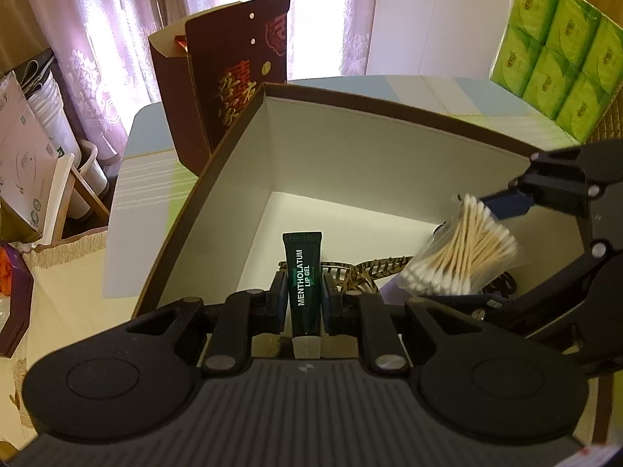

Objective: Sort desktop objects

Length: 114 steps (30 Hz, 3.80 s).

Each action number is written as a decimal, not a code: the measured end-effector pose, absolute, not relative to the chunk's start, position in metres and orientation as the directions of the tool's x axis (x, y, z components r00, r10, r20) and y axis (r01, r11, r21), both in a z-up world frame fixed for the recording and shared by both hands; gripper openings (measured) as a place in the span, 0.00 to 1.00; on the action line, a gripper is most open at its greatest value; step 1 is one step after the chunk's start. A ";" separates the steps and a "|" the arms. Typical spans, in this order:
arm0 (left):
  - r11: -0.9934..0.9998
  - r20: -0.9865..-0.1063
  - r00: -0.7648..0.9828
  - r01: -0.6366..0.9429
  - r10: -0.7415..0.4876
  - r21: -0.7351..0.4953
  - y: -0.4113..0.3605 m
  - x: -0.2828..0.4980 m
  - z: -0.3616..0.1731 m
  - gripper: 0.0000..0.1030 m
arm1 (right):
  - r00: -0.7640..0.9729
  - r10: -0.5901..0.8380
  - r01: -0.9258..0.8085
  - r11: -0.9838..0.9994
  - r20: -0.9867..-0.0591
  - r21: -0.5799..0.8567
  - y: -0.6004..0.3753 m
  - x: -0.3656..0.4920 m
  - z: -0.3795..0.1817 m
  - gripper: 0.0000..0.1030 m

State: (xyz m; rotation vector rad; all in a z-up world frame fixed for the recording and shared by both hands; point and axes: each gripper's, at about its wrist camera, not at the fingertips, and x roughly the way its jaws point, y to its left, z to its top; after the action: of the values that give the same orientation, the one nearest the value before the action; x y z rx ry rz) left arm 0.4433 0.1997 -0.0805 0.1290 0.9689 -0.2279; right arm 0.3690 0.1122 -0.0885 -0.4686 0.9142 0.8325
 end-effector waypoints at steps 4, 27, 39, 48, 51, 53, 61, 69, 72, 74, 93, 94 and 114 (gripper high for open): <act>0.967 -0.828 0.547 0.252 -0.121 0.025 0.198 0.443 -0.081 0.13 | 0.356 0.412 -0.807 0.587 -0.839 -0.054 0.117 0.367 -0.090 0.72; 0.981 -0.775 0.620 0.196 -0.118 0.007 0.207 0.368 -0.029 0.86 | 0.365 0.538 -0.804 0.594 -0.760 0.034 0.068 0.304 -0.040 0.98; 0.991 -0.678 0.729 0.136 -0.094 0.009 0.197 0.294 0.026 0.99 | 0.442 0.553 -0.766 0.642 -0.706 0.024 0.041 0.248 -0.012 0.98; 0.994 -0.605 0.795 0.040 0.031 0.104 0.179 0.227 0.045 0.99 | 0.474 0.573 -0.737 0.674 -0.669 0.055 0.018 0.210 -0.002 0.98; 0.997 -0.612 0.789 -0.003 0.048 0.074 0.178 0.208 0.048 0.99 | 0.461 0.588 -0.746 0.663 -0.665 0.069 0.008 0.196 0.004 0.98; 0.997 -0.620 0.782 -0.038 0.068 0.061 0.176 0.195 0.050 0.99 | 0.449 0.595 -0.753 0.653 -0.666 0.075 0.002 0.188 0.008 0.98; 0.992 -0.665 0.740 -0.122 0.096 0.008 0.161 0.147 0.053 0.99 | 0.425 0.621 -0.755 0.644 -0.659 0.120 -0.022 0.156 0.013 0.98; 0.983 -0.687 0.712 -0.183 0.150 0.025 0.131 0.111 0.055 0.99 | 0.423 0.619 -0.767 0.633 -0.662 0.102 -0.049 0.135 0.016 0.98; 0.980 -0.691 0.704 -0.194 0.163 0.034 0.118 0.102 0.057 0.99 | 0.419 0.623 -0.772 0.627 -0.660 0.101 -0.060 0.131 0.017 0.98; 0.979 -0.694 0.700 -0.201 0.168 0.034 0.110 0.096 0.058 0.99 | 0.422 0.625 -0.775 0.624 -0.657 0.097 -0.067 0.128 0.018 0.98; 0.970 -0.700 0.686 -0.241 0.199 0.039 0.047 0.061 0.056 0.99 | 0.412 0.633 -0.805 0.590 -0.655 0.064 -0.128 0.109 0.017 0.98; 0.970 -0.701 0.685 -0.240 0.199 0.042 0.044 0.060 0.055 0.99 | 0.412 0.631 -0.804 0.591 -0.657 0.063 -0.131 0.108 0.016 0.98; 0.968 -0.719 0.662 -0.243 0.212 0.061 0.015 0.045 0.041 0.99 | 0.403 0.621 -0.806 0.589 -0.673 0.060 -0.161 0.100 0.006 0.98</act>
State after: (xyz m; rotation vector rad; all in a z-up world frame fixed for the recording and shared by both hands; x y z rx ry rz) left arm 0.0449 0.0153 0.0411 -0.0418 0.8073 0.2572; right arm 0.0996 -0.1613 0.0061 -0.2944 0.7116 0.9176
